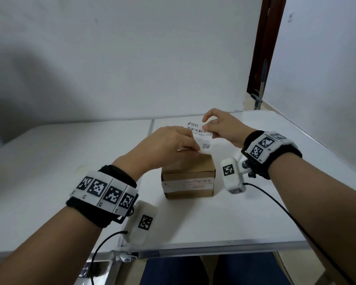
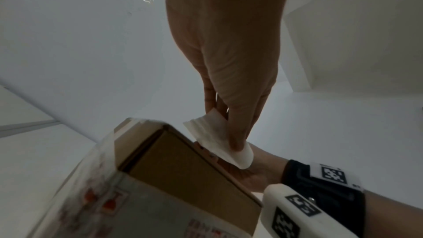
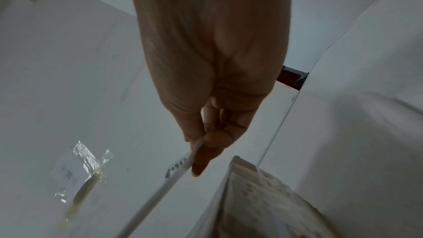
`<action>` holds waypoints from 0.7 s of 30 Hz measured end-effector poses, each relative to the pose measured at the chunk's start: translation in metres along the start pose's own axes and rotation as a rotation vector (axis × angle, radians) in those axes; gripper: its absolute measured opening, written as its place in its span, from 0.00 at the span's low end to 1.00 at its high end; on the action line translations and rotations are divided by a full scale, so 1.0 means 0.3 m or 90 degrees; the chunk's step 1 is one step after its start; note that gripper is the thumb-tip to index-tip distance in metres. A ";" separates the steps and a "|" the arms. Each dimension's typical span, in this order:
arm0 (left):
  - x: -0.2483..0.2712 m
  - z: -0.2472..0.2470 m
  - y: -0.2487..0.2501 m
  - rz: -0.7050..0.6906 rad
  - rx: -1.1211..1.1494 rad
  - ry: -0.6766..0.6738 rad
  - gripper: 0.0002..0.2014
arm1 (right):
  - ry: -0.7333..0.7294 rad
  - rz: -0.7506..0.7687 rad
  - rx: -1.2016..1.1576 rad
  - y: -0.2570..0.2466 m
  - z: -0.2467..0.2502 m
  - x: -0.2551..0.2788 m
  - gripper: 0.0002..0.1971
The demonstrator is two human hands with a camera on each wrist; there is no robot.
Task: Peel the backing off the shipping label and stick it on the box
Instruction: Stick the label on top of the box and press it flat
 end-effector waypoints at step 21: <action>0.019 -0.024 0.024 0.154 -0.017 -0.067 0.09 | -0.077 0.040 0.136 -0.014 -0.060 -0.010 0.12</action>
Point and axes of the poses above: each hand's wrist, its own x-axis away from the middle knuckle, its own z-axis out of the back of the hand, y = z × x, the point moved 3 cm from there along -x, towards the middle knuckle, and after that the axes turned 15 degrees about -z, right-handed, at the moved point
